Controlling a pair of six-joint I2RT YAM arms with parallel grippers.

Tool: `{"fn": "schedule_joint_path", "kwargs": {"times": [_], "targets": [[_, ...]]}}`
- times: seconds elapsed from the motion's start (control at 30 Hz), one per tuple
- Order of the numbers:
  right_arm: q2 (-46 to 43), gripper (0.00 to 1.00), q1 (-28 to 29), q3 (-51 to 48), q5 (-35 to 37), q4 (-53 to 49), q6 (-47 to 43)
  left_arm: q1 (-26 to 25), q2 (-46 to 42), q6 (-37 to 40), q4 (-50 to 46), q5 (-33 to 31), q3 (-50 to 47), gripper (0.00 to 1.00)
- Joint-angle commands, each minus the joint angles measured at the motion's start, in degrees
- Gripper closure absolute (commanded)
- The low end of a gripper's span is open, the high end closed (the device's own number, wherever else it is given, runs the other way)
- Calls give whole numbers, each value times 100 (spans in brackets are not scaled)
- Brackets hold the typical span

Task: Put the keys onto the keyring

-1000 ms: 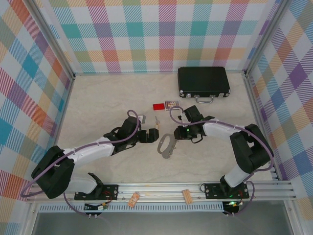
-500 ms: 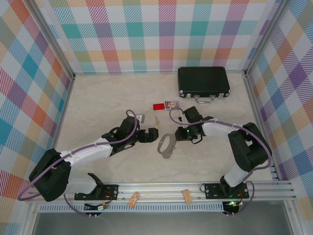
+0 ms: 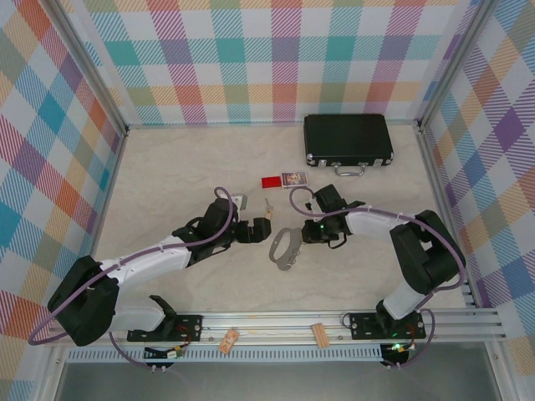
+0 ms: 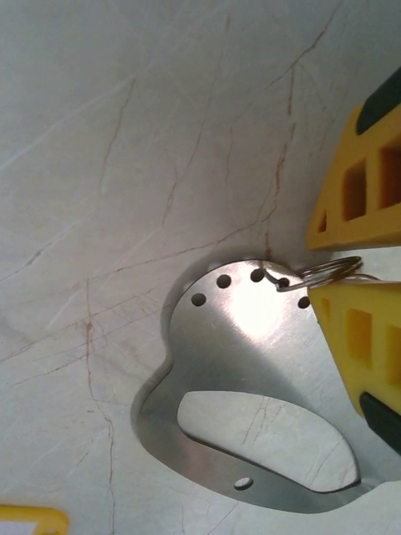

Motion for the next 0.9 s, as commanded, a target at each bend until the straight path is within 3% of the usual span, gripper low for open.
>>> {"fn": "schedule_joint_path", "kwargs": {"times": [0.0, 0.17, 0.6, 0.87], "targets": [[-207, 89, 48, -100, 19, -2, -39, -88, -151, -112, -22, 103, -109, 0], [-316, 100, 66, -109, 0, 51, -48, -88, -185, -160, -79, 122, -76, 0], [-1840, 100, 70, -182, 83, 388, -320, -88, -615, -179, 20, 560, 99, 0], [-2494, 100, 69, 121, -366, 709, -687, -83, -940, 127, 56, 968, 522, 2]]}}
